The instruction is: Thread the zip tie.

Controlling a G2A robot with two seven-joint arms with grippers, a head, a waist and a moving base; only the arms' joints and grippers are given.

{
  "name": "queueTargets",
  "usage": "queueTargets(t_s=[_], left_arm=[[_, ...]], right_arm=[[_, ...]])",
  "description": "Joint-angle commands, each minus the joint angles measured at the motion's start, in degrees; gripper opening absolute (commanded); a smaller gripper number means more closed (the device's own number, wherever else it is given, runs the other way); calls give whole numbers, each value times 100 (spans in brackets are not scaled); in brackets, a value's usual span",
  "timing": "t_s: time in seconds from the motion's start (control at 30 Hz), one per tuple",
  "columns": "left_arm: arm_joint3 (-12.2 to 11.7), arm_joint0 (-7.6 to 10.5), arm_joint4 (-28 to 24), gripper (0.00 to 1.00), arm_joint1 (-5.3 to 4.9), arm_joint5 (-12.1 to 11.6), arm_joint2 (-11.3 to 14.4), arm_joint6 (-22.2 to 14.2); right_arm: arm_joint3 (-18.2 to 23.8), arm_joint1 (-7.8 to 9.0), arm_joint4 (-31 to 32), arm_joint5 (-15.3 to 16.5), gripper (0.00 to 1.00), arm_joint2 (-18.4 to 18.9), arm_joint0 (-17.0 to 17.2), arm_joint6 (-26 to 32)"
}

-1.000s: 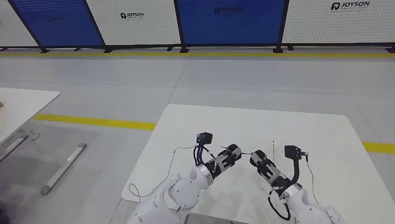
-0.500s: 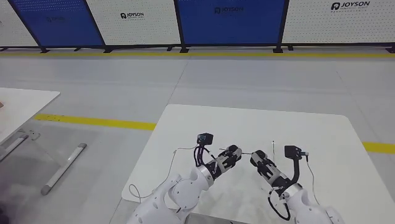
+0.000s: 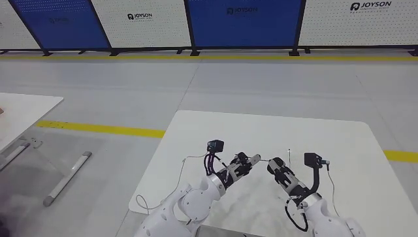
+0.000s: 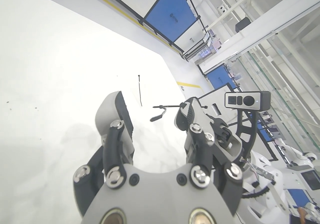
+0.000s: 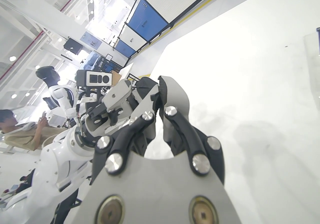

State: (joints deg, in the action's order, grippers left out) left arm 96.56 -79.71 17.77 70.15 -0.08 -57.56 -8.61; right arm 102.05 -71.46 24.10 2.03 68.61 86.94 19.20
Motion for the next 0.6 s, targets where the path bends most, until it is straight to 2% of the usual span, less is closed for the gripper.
queueTargets(t_s=[0.0,0.03,0.07,0.37,0.4,0.43,0.47,0.5,0.57], left_arm=[[-3,0,-25,15,2,-13,-7,7],[-5,0,-36,5,3,-20,-9,3],[-8,2,-43,0,3,-26,-11,-2],[-13,19,-63,0,10,-39,-10,-26],[-14,22,-67,0,11,-39,-9,-33],[-15,25,-71,0,12,-37,-8,-36],[-17,28,-79,0,14,-32,-8,-35],[-20,30,-96,0,16,-22,-9,-28],[-25,38,-166,0,26,22,-14,17]], right_arm=[[-5,0,-3,-3,0,-3,-5,3],[-7,0,-8,-3,0,-4,-7,3],[-9,-1,-16,0,0,-6,-9,4],[-19,-3,-77,2,0,-10,-41,20],[-18,-3,-93,-2,3,-8,-44,31],[-18,-3,-110,-3,20,-8,-46,42],[-19,-3,-120,-3,47,-6,-48,49],[-20,-2,-125,-4,100,-4,-49,53],[-18,-1,-138,-17,100,-1,-51,72]])
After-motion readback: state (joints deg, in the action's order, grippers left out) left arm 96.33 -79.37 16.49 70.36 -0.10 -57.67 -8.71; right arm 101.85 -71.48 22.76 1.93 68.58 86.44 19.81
